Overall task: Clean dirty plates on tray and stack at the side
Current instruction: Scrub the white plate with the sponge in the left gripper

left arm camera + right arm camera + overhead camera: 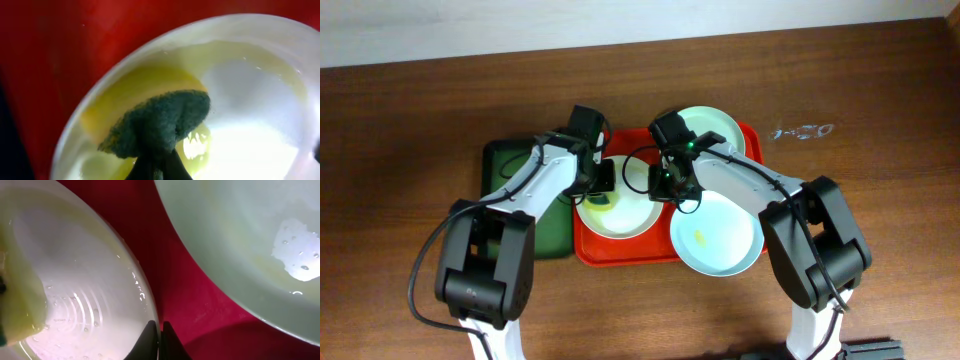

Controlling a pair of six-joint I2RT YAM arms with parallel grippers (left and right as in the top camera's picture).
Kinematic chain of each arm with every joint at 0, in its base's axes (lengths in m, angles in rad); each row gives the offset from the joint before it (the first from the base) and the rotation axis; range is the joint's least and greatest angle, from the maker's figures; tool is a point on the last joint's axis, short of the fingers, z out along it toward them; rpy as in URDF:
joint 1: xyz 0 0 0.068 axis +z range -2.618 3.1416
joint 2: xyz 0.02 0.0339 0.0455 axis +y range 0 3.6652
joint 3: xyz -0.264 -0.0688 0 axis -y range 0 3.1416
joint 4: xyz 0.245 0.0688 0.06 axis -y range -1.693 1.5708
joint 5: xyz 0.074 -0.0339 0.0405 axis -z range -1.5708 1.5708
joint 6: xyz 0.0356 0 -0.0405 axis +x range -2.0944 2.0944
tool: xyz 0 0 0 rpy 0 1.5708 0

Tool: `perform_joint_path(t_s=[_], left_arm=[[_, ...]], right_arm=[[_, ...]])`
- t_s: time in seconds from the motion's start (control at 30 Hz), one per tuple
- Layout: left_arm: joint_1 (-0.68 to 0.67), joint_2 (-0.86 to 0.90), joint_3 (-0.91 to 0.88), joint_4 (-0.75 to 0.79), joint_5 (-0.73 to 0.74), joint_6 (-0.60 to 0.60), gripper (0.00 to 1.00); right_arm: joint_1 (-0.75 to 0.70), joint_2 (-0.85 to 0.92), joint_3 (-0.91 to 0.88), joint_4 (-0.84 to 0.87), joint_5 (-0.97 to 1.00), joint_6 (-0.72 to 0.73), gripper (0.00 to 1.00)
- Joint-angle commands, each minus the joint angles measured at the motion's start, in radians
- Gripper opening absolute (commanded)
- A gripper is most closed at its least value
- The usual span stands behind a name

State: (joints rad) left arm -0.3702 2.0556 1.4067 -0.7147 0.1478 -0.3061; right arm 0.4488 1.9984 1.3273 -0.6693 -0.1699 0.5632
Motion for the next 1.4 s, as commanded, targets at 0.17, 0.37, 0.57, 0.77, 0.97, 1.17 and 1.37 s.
perform_joint_path(t_s=[0.17, 0.37, 0.57, 0.77, 0.97, 1.17, 1.37], left_arm=[[0.0, 0.076, 0.169, -0.153, 0.216, 0.072, 0.0], [0.008, 0.076, 0.26, -0.304, -0.063, 0.034, 0.0], [-0.021, 0.077, 0.15, -0.261, -0.121, -0.02, 0.0], [-0.027, 0.077, 0.023, -0.176, 0.011, -0.033, 0.0], [0.009, 0.012, 0.122, -0.166, 0.257, 0.072, 0.0], [0.02, -0.066, 0.119, -0.246, 0.018, 0.022, 0.0], [-0.059, -0.058, -0.004, -0.154, -0.103, -0.051, 0.0]], right_arm=[[0.01, -0.004, -0.003, 0.004, 0.002, -0.006, 0.04], [0.01, -0.004, -0.003, 0.004, 0.002, -0.005, 0.04], [0.01, -0.004, -0.003, 0.003, 0.001, -0.005, 0.04], [0.01, -0.004, -0.003, 0.004, 0.001, -0.005, 0.04], [0.01, -0.004, -0.003, 0.004, 0.002, -0.006, 0.04], [0.01, -0.004, -0.003, 0.005, 0.002, -0.005, 0.04], [0.01, -0.004, -0.003, 0.004, 0.002, -0.005, 0.04]])
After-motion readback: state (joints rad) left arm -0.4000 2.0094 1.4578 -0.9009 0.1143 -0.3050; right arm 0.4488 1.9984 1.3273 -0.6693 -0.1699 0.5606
